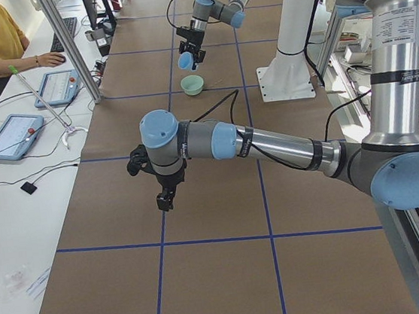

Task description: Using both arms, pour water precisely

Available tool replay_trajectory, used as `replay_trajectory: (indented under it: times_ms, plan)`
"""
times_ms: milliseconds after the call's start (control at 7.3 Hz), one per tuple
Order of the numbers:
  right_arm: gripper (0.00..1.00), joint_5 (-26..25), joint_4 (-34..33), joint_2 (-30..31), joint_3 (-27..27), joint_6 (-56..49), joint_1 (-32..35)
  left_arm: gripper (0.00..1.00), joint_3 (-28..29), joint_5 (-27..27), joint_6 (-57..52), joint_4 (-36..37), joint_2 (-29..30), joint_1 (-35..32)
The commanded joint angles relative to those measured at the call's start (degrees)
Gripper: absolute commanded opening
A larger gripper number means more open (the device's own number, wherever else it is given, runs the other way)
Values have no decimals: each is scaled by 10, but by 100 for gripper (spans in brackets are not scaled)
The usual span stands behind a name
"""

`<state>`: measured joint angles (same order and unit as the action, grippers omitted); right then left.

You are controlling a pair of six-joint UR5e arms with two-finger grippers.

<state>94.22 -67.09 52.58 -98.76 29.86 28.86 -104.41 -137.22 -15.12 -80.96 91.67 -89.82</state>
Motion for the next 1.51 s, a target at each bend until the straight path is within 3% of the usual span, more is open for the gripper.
replay_trajectory:
  times_ms: [0, 137, 548, 958, 1369]
  plan:
    - [0, -55, 16, 16, -16, 107, 4, 100, -1, 0, 0, -1, 0, 0]
    - [0, -75, 12, 28, -22, 199, 7, 100, 0, 0, 0, -2, 0, 0]
    - [0, -233, -24, 64, -45, 302, 6, 100, -4, -1, 0, -2, 0, 0]
    - [0, -360, -31, 174, -83, 391, 8, 100, -4, 0, 0, -2, 0, 0]
    - [0, -428, -40, 258, -106, 455, 10, 100, -6, -1, 0, -2, 0, 0]
